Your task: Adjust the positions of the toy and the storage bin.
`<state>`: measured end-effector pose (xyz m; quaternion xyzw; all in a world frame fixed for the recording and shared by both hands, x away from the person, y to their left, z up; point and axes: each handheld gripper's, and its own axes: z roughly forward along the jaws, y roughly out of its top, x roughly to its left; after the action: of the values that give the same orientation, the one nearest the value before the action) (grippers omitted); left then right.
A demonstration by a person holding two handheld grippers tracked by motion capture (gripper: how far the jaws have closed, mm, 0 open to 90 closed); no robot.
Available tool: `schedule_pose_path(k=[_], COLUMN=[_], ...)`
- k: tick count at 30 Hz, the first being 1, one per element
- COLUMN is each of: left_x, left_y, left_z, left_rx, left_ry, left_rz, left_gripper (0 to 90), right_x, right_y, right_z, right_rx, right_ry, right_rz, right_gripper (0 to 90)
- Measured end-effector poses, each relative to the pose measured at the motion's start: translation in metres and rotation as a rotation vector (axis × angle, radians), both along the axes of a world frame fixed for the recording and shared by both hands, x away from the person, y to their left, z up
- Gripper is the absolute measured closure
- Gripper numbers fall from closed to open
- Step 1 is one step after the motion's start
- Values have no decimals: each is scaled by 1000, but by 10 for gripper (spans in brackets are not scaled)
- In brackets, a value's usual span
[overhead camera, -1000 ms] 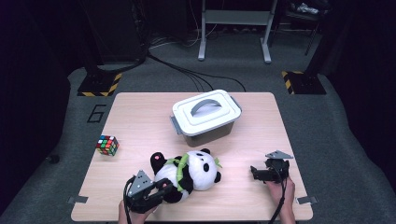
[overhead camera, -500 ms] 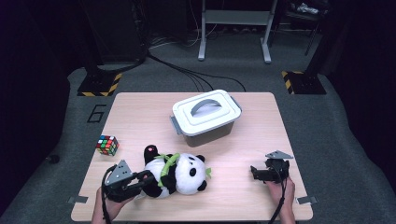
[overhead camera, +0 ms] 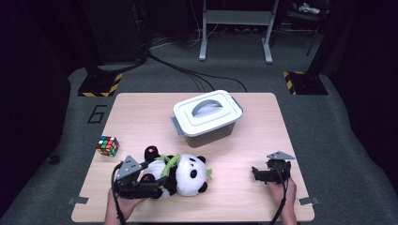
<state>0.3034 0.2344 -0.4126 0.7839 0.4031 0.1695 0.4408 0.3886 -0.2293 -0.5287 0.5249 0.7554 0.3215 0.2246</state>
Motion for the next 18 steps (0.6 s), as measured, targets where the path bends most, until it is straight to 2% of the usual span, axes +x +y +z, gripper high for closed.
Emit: schedule_pose_path(k=[1,2,4,6,8,10,11,12,13,14,16,18], left_x=[6,6,13,15,18,21,23,23,25,25,25,23], left_y=[-11,-11,-23,-26,-30,-31,-31,-31,-31,-32,-33,-36], left_z=[-2,-2,-6,-8,-10,-12,-14,-14,-15,-16,-16,-18], left_rx=[22,22,43,48,58,62,63,63,78,95,111,158], left_ry=[24,24,43,56,65,73,65,65,62,55,49,44], left_rz=[5,5,23,32,57,77,91,91,95,109,117,111], left_gripper=[99,79,72,77,167,171,253,279,279,366,439,493], right_x=[0,0,0,0,0,0,0,0,0,0,0,0], right_y=[0,0,0,0,0,0,0,0,0,0,0,0], right_z=[0,0,0,0,0,0,0,0,0,0,0,0], right_rx=[0,0,0,0,-2,-2,0,0,0,0,0,0], right_ry=[0,0,0,0,-1,-1,0,0,-1,0,0,0], right_rz=[0,0,0,0,0,1,0,0,1,1,1,1], right_gripper=[19,19,19,20,20,20,20,20,20,20,20,20])
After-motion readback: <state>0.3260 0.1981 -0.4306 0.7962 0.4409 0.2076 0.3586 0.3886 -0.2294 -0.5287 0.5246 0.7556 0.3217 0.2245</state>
